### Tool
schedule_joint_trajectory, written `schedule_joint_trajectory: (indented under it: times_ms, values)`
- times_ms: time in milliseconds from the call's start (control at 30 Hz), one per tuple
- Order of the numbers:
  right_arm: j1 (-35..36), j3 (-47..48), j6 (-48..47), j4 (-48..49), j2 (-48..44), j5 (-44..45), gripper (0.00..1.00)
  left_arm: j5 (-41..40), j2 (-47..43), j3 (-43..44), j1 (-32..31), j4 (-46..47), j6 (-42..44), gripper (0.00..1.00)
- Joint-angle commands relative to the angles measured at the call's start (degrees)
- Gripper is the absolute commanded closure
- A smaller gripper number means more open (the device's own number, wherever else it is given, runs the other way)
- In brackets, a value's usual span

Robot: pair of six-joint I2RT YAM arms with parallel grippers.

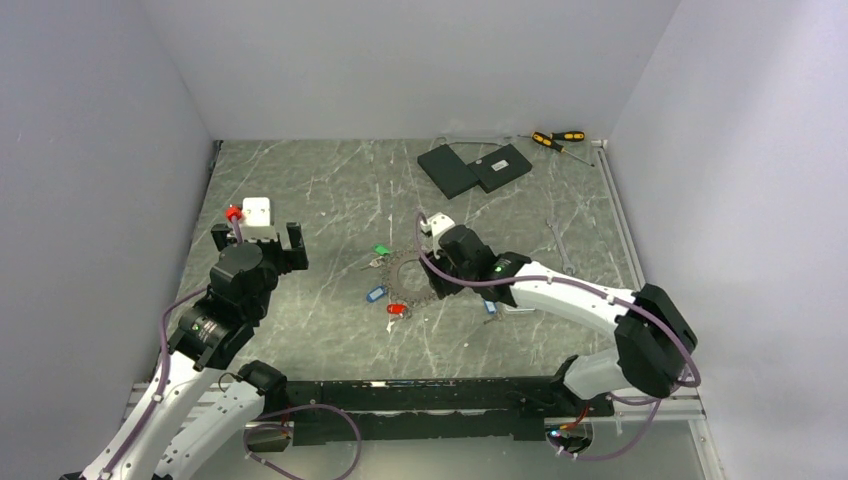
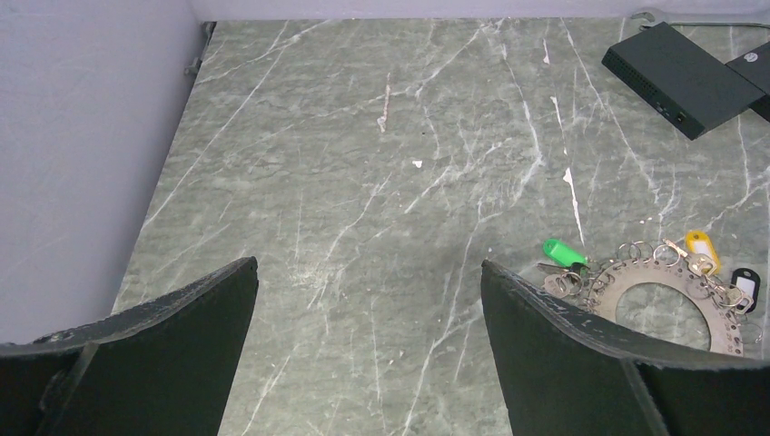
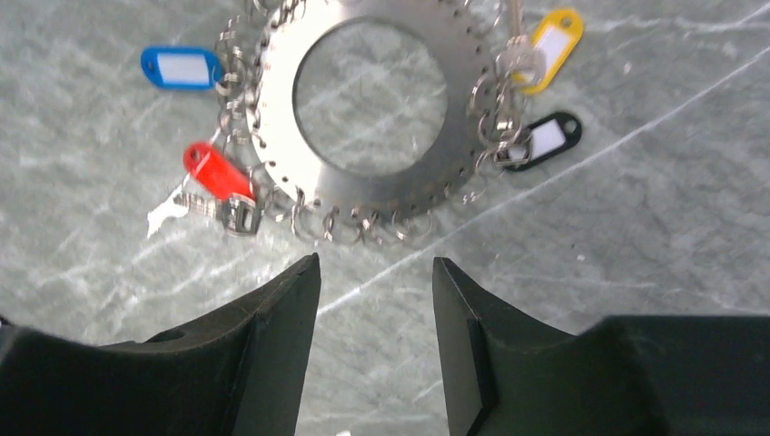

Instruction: Put the keys on the keyring

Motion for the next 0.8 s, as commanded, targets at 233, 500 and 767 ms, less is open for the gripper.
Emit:
schedule_joint_trajectory:
  times_ms: [233,500,767]
  values:
    - [-0.08,-5.7,-3.01,5.0,-4.02,-11.06,0.51,0.83,0.68,0.82,0.48,1.12,0.41,0.03]
    - [2.59,-5.37,-7.9,6.4,-1.36,-15.38,0.56,0.98,1.47,0.82,1.0,1.33,0.58,0.03]
    - [5.88,-8.75,-8.77,15.07,2.75,-10.13,0.6,1.54,1.85,0.95,1.73,1.21,0.41,0.03]
